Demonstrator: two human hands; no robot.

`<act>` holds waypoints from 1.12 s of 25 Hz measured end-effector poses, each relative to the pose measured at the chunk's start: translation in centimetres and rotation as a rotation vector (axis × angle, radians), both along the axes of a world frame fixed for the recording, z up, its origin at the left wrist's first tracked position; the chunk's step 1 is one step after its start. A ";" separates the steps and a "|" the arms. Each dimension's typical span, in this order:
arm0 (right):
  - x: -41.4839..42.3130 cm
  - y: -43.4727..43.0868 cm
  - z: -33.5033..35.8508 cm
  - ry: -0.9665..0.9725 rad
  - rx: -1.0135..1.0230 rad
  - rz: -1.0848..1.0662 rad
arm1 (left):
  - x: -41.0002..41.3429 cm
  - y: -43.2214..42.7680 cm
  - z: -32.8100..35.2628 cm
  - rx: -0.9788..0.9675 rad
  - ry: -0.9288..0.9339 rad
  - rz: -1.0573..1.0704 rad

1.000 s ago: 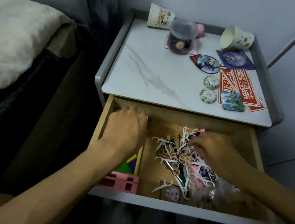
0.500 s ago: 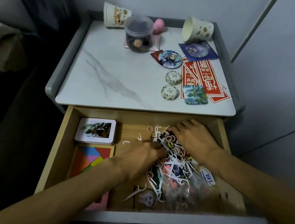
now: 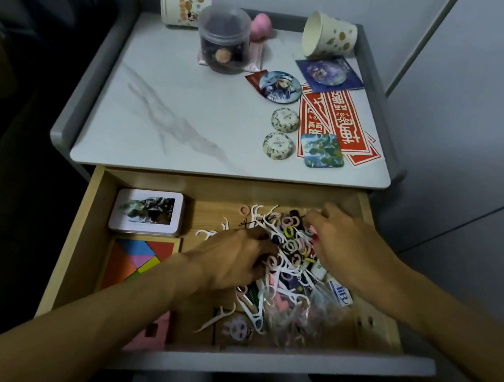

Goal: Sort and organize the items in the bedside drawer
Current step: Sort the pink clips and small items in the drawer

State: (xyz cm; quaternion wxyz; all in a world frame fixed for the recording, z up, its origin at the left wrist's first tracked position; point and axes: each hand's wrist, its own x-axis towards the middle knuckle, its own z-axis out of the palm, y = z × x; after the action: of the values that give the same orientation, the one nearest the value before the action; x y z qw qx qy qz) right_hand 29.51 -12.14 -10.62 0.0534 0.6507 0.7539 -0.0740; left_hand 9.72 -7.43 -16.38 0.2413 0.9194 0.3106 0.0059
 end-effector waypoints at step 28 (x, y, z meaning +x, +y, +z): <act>0.0 -0.4 -1.2 0.588 -0.232 -0.350 | -0.1 0.6 0.9 -0.044 -0.095 0.165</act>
State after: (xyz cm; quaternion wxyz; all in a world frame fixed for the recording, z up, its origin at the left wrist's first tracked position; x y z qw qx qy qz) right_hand 29.53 -12.56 -11.82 -0.1060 0.7103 0.6008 -0.3511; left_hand 9.67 -6.80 -15.44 0.2747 0.8837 0.3737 0.0625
